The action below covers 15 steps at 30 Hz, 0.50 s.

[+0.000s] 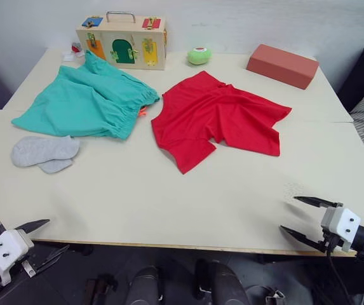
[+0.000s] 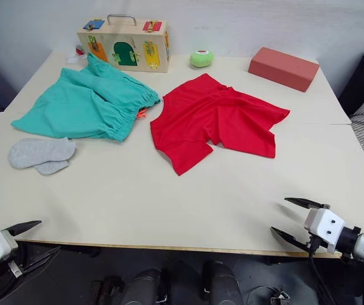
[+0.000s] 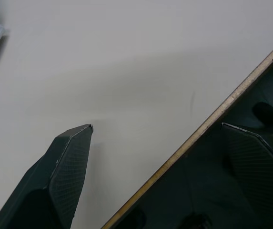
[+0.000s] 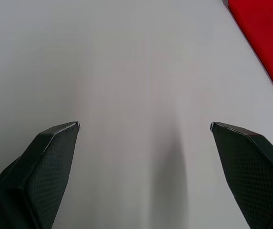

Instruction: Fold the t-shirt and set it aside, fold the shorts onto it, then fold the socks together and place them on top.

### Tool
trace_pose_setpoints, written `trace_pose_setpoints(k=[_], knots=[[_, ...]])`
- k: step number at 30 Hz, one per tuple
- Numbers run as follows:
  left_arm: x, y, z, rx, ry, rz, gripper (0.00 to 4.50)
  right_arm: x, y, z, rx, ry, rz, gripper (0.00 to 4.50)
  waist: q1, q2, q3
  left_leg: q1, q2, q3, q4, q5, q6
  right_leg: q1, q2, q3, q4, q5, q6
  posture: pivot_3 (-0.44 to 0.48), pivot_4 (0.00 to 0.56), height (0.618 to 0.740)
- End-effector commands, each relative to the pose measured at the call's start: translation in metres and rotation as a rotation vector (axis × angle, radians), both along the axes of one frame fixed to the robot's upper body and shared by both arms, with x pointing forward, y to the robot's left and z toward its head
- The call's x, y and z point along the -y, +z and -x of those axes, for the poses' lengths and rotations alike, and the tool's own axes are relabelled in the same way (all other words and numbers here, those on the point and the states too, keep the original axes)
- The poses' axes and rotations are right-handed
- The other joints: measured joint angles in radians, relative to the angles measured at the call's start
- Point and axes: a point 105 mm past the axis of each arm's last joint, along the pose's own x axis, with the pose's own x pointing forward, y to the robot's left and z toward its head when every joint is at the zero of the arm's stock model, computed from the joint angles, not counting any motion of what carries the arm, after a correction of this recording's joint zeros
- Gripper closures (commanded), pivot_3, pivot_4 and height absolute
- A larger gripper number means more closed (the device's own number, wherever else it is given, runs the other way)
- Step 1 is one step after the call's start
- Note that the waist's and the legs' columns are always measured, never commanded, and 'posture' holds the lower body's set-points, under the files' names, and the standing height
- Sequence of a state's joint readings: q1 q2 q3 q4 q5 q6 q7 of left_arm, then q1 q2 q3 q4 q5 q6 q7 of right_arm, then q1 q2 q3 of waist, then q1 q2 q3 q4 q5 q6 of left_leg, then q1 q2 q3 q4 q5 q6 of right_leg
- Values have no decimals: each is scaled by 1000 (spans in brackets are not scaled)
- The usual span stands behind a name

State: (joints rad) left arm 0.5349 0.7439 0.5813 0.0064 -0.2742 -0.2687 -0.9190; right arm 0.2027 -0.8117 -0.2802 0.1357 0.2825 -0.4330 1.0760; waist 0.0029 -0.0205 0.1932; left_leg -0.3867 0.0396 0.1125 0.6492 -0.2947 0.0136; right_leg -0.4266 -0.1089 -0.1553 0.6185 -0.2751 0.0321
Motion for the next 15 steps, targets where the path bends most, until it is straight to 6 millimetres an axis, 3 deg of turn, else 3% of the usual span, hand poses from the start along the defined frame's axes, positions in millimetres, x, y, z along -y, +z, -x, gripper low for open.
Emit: trace_pose_setpoints(k=[1, 5, 8, 10, 15], knots=[[8, 11, 1, 9, -33, 23, 0, -7, 11, -3, 46, 6, -35, 8, 0, 0, 0, 0, 0, 0, 0, 0, 0, 0, 0, 0, 0, 0, 0, 0, 150, 740], [38, 28, -9, -27, -111, 175, 0, -13, 22, -5, 57, 14, -61, 8, 1, 0, 0, 0, 0, 0, 0, 0, 0, 0, 0, 0, 0, 0, 0, 0, 150, 740], [70, 36, -21, -131, -204, 226, 0, -11, 40, -18, 106, -15, -64, 8, 7, 0, 0, 0, 0, 0, 1, 0, 0, 0, 0, 0, 1, 0, 0, 0, 150, 740], [81, 39, -29, -155, -222, 247, 0, -11, 45, -24, 119, -13, -41, 8, 10, 1, 0, 0, 0, 0, 3, 0, 1, 0, 0, 1, 2, 0, 0, 0, 150, 740], [128, 47, -85, -94, -333, 169, 0, -10, 56, -74, 137, -44, 73, 8, 13, 3, 0, 2, -1, 3, 3, 1, 1, 0, 2, 4, 5, 0, 0, 0, 150, 740]])
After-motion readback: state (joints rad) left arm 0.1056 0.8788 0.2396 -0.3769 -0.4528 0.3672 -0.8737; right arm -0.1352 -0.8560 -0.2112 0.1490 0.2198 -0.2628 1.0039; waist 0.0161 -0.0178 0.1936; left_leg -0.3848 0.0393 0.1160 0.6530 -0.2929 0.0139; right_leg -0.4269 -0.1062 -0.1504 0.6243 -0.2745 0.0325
